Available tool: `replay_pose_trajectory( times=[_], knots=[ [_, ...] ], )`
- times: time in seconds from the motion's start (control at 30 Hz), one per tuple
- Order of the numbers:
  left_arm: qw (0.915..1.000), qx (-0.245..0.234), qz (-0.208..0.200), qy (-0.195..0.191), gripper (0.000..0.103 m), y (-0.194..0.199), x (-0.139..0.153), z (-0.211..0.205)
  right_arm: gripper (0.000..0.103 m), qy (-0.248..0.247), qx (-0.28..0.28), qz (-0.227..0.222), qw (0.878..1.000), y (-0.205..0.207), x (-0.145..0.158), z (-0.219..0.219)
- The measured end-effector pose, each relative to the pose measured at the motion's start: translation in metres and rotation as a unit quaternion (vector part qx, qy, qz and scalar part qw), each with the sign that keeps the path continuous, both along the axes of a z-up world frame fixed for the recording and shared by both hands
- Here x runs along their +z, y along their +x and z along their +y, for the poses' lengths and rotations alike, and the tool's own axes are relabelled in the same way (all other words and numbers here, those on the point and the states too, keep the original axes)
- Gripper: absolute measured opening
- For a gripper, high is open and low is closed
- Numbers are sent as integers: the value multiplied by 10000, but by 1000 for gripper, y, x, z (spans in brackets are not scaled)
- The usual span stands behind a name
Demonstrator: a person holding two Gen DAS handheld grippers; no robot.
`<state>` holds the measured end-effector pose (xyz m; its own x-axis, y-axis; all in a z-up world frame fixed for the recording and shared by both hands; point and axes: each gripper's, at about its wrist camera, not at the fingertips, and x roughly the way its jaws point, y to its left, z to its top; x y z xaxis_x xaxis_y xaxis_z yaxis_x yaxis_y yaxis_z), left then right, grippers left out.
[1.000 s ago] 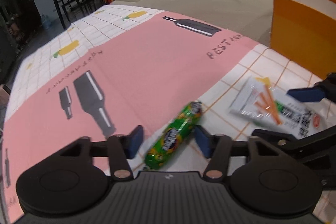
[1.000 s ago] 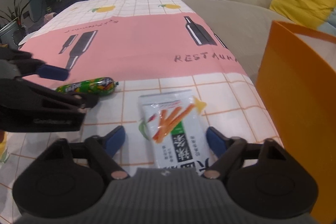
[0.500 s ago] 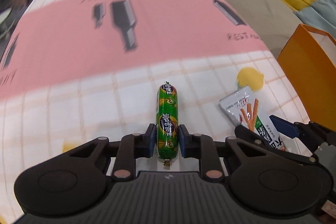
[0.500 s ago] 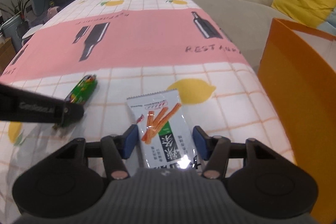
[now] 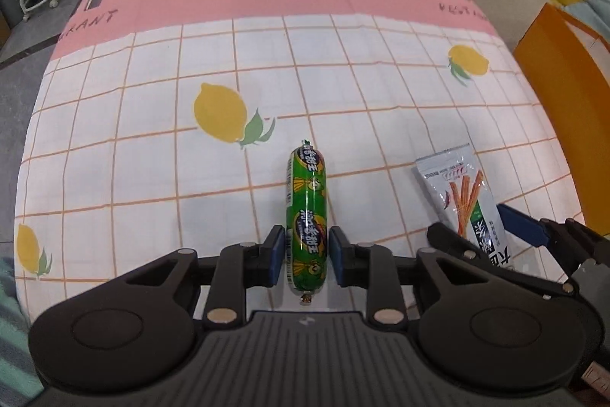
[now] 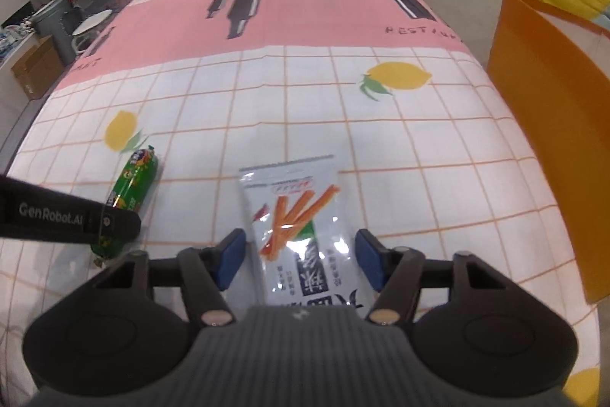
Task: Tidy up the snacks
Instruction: 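Lift sausage with left tool while right tool carries stick pack over orange box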
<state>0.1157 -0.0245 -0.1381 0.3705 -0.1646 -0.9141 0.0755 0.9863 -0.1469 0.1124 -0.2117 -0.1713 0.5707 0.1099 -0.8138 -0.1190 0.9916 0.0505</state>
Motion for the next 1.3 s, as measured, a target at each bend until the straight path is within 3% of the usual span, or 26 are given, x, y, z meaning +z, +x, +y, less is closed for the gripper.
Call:
replay_pose_trajectory(
  times=[0.03,0.1,0.17,0.27,0.37,0.43,0.63,0.77,0.83,0.9,1.3],
  knots=[
    [9999,34,-91,-39,48,-2,0,0,64,-80,-26,-60,9999,-3,0,1],
    [9994,136,-294,-103,57,-6,-2,-1,64,-63,-101,-196,9997,-7,0,-2],
    [9985,144,-514,-96,58,-10,-5,-4,64,-54,-121,-275,9995,-9,-1,-5],
    [9971,3,-726,231,60,-15,-6,-14,66,-108,-74,-381,9992,-10,-4,-6],
    [9956,-161,-788,471,63,-17,-7,-22,74,-71,-38,-344,9994,-8,-6,-7],
    [9955,-189,-796,474,72,-18,-8,-22,76,-90,36,-335,9994,-8,-6,-5],
    [9951,-149,-877,425,71,-19,-10,-18,78,-50,100,-450,9989,-6,-9,0],
    [9944,-216,-947,422,56,-21,-9,-20,69,-63,138,-520,9985,-10,-7,1],
    [9938,-266,-981,440,38,-22,-9,-22,55,-76,176,-542,9983,-12,-6,2],
    [9938,-325,-989,378,25,-22,-8,-22,50,-105,205,-544,9983,-12,-5,3],
    [9943,-331,-992,189,24,-29,5,-20,46,-162,188,-426,9988,-12,3,4]
  ],
)
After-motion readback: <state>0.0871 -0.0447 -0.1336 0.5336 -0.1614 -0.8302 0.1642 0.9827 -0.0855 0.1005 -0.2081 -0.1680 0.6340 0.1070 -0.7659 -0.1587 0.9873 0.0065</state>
